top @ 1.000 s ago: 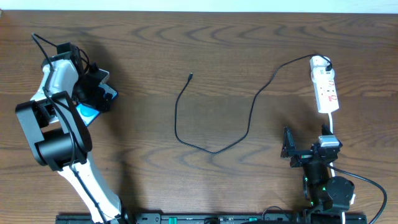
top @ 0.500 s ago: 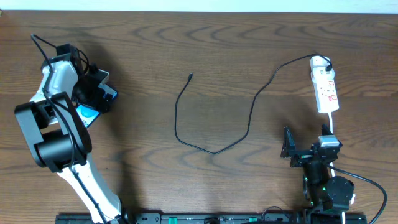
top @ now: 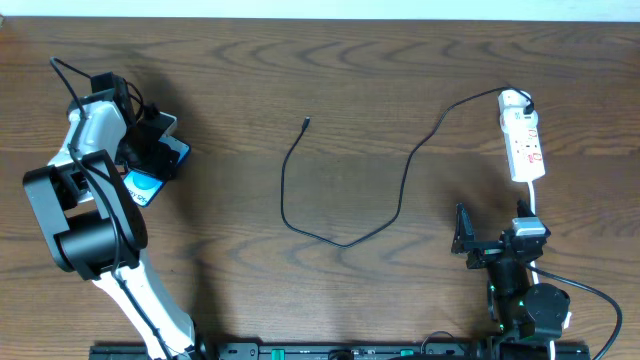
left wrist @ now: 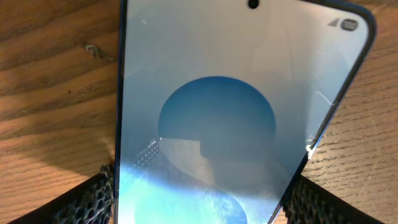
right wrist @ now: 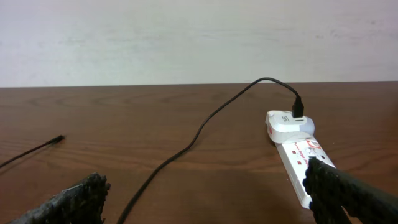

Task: Plug charger to phone and switch on socket
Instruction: 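Lower the left gripper and grasp the blue phone by its edges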

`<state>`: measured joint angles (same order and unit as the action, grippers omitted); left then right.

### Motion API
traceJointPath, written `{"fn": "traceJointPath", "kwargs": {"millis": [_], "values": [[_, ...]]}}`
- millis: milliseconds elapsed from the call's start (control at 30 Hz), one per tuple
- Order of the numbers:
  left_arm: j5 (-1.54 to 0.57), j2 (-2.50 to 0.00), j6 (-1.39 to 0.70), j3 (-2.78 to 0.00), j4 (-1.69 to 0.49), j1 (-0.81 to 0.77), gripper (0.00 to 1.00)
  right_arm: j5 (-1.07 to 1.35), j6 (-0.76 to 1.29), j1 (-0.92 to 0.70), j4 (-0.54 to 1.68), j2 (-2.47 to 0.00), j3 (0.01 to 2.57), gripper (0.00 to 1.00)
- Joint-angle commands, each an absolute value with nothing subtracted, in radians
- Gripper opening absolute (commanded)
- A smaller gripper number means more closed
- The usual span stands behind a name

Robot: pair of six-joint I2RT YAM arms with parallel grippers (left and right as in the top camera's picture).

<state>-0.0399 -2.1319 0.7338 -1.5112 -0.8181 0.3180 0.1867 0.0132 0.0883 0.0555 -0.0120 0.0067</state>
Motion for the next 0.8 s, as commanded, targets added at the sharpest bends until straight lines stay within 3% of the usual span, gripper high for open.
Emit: {"fn": "traceJointPath", "kwargs": {"millis": [0, 333, 767], "values": [[-0.016, -2.172, 0.721, -1.474, -0.802, 0.319, 0.80, 0.190, -0.001, 0.083, 0.060, -0.006, 0.006, 0.99], [-0.015, -2.172, 0.698, -1.474, -0.802, 0.319, 0.77, 0.189, -0.002, 0.083, 0.060, -0.006, 0.006, 0.99], [-0.014, -2.172, 0.628, -1.474, -0.797, 0.319, 0.64, 0.189, -0.001, 0.083, 0.060, -0.006, 0.006, 0.99]]}}
